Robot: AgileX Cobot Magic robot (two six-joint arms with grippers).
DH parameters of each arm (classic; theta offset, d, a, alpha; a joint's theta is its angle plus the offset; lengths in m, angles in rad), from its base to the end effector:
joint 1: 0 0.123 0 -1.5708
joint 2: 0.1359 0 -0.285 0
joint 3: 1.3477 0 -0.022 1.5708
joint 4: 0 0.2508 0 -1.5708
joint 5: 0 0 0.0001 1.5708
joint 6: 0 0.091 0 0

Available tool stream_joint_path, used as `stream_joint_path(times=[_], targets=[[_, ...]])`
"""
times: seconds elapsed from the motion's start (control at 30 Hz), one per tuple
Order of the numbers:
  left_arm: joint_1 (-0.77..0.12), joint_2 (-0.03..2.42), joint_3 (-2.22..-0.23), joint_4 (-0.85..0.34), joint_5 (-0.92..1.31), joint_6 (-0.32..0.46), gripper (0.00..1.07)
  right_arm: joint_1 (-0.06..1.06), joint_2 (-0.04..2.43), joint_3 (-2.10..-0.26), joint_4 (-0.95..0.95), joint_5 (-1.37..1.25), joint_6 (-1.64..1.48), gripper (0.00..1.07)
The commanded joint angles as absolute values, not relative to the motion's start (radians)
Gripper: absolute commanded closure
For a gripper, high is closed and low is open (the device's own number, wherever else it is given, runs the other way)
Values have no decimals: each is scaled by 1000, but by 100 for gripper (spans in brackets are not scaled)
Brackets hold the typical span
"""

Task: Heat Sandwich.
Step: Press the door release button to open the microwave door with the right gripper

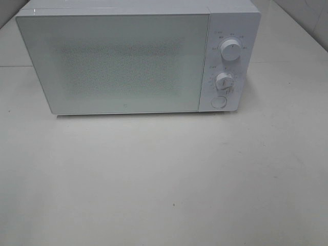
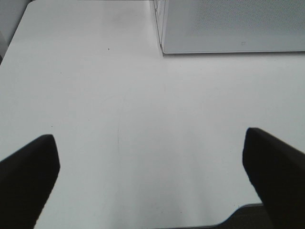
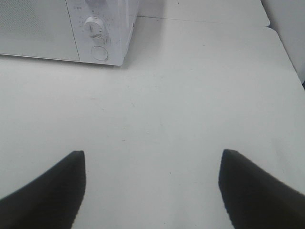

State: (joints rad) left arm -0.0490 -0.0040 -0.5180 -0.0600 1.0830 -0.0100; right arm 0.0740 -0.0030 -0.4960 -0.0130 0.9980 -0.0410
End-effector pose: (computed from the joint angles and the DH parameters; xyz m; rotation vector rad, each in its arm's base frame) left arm -0.0088 -0.0044 0.2805 0.0442 2.0444 -0.1086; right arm -0.0023 -0.0012 0.2813 -0.1138 1.9793 0.0060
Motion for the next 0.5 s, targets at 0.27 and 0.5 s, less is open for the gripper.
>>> stream_joint_path(times=[0.27,0.5], targets=[[-45,-21,-517,-69,1070,-9,6,70,-25,-523,-18,894,-29,32],[-45,-21,-517,-69,1070,-9,6,70,53,-520,-15,745,0,32]])
